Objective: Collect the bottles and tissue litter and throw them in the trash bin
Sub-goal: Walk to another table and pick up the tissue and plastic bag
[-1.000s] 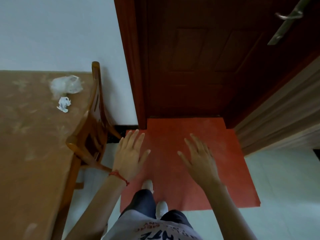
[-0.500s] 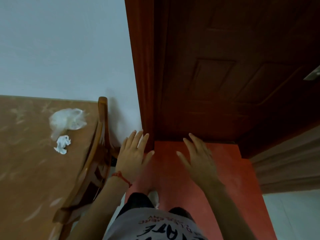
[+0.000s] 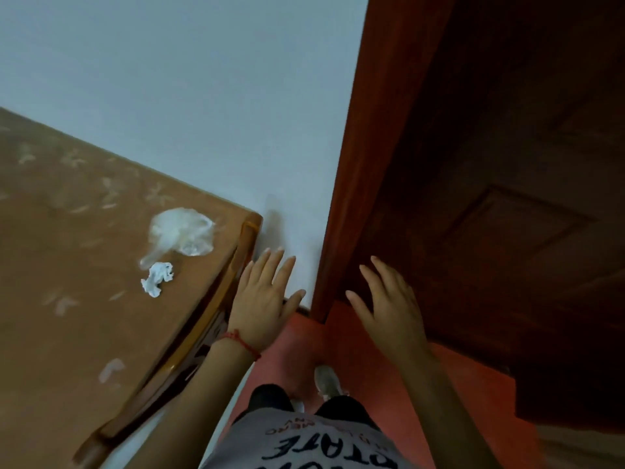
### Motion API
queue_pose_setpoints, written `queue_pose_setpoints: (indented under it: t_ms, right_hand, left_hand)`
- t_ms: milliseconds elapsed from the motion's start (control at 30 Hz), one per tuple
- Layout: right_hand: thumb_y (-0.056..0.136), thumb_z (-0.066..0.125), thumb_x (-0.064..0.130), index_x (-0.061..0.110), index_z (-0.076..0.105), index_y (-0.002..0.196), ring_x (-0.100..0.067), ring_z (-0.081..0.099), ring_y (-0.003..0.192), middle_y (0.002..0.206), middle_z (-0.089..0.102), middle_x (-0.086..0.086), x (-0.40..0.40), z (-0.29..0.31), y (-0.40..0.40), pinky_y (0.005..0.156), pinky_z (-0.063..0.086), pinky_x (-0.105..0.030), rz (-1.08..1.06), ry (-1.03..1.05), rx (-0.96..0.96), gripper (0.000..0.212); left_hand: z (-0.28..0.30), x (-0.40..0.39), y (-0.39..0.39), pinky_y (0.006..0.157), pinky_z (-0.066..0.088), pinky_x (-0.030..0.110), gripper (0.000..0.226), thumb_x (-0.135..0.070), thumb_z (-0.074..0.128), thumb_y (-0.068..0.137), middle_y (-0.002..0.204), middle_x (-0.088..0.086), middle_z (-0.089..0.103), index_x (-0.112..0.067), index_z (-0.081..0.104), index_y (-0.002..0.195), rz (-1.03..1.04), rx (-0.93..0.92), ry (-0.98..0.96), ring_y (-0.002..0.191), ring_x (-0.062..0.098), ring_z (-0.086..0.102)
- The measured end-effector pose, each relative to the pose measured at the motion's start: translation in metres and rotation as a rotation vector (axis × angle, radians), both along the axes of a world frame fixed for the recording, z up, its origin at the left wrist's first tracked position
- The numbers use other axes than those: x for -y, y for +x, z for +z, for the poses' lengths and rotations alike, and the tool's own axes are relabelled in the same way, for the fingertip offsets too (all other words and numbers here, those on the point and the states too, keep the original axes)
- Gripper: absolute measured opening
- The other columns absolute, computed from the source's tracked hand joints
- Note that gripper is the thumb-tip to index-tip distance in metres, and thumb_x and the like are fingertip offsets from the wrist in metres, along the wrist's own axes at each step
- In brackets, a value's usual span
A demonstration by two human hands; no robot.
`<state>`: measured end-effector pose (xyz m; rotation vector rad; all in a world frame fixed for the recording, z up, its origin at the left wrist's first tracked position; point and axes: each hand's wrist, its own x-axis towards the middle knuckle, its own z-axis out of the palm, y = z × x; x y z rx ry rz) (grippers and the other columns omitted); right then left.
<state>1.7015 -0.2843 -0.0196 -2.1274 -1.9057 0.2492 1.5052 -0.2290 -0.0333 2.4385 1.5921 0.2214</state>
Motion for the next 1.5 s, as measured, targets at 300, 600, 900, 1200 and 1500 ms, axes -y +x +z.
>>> queue_pose_setpoints:
  t_ms: [300,600,900,1200,1500]
  right_hand:
    - [0.087,0.035,0.048,0.009,0.055,0.124,-0.027,0.046,0.124,0.136,0.049,-0.013,-0.095,0.010,0.010,0.097,0.041,-0.042,0.454,0.019,-0.013,0.058]
    - [0.087,0.040,0.043,0.006,0.059,0.119,-0.032,0.054,0.114,0.128,0.056,-0.017,-0.136,0.012,-0.037,0.089,0.048,-0.043,0.821,0.083,-0.093,0.053]
    - [0.088,0.040,0.046,0.010,0.056,0.123,-0.026,0.051,0.119,0.134,0.052,-0.010,-0.162,0.014,-0.090,0.092,0.046,-0.036,0.991,0.093,-0.133,0.053]
    - [0.091,0.042,0.048,0.016,0.048,0.132,-0.020,0.038,0.131,0.143,0.042,-0.004,-0.202,0.009,-0.141,0.099,0.034,-0.029,0.953,0.004,-0.191,0.052]
    - [0.091,0.047,0.042,0.021,0.043,0.136,-0.012,0.031,0.133,0.146,0.034,0.005,-0.226,-0.003,-0.177,0.096,0.025,-0.019,0.844,-0.158,-0.255,0.049]
  left_hand:
    - [0.009,-0.011,0.002,0.096,0.042,0.052,0.063,-0.052,0.018,0.094,0.131,0.015,0.055,-0.009,0.050,0.127,0.392,0.013,0.066,0.126,0.029,0.040]
    - [0.012,0.019,-0.020,0.094,0.046,0.054,0.057,-0.046,0.036,0.085,0.131,0.016,0.054,-0.009,0.052,0.126,0.786,-0.015,0.027,0.123,0.035,0.050]
    - [0.010,0.027,-0.054,0.096,0.042,0.052,0.058,-0.047,0.035,0.085,0.132,0.014,0.054,-0.009,0.052,0.127,0.994,0.001,0.069,0.123,0.034,0.049]
    - [-0.009,-0.009,-0.110,0.106,0.031,0.041,0.062,-0.049,0.036,0.085,0.137,0.014,0.049,-0.009,0.047,0.131,1.020,0.177,0.066,0.128,0.032,0.043]
    - [-0.045,-0.051,-0.169,0.098,0.039,0.034,0.068,-0.028,0.074,0.075,0.135,0.012,0.051,-0.008,0.044,0.133,1.369,0.767,-0.242,0.122,0.025,0.048]
